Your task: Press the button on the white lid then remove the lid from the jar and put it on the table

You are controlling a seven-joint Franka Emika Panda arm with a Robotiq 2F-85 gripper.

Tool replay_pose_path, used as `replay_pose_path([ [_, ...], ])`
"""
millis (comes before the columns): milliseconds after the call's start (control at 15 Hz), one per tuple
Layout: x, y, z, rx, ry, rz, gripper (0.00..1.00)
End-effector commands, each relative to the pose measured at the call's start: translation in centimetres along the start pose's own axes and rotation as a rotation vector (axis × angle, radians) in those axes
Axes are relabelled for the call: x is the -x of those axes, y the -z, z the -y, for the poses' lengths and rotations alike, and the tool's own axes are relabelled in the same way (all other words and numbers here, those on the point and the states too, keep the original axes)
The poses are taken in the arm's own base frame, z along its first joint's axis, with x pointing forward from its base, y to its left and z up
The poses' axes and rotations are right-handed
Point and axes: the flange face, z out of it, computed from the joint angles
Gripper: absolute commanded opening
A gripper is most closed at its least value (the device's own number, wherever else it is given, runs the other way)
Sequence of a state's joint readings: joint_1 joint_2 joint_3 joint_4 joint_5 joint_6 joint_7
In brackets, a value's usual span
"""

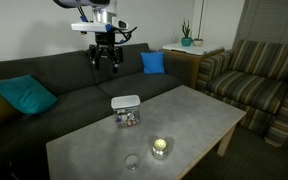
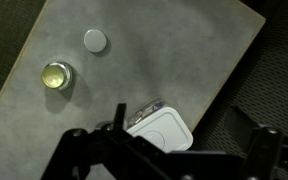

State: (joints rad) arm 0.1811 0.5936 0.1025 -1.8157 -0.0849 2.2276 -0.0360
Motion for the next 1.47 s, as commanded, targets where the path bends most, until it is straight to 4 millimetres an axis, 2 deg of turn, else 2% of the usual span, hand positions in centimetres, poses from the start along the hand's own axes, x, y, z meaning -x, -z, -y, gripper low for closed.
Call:
replay_pose_path([
  [0, 0.0, 0.0, 0.8, 0.032, -0.012, -0.053, 1.00],
  [267, -2.9, -2.5, 1.1, 0.029, -0.066, -0.080, 1.00],
  [733, -8.9, -8.3, -1.7, 0.020, -0.123, 0.003, 1.00],
  [800, -9.6, -9.0, -1.7, 0.015, -0.117, 0.021, 0.78],
  [867, -10.2, -9.8, -1.7, 0.011, -0.114, 0.035, 0.74],
  [1133, -11.8, -12.3, -1.2, 0.007, -0.110, 0.088, 0.45],
  [1400, -12.7, -13.6, -0.9, -0.005, -0.108, 0.108, 0.16],
])
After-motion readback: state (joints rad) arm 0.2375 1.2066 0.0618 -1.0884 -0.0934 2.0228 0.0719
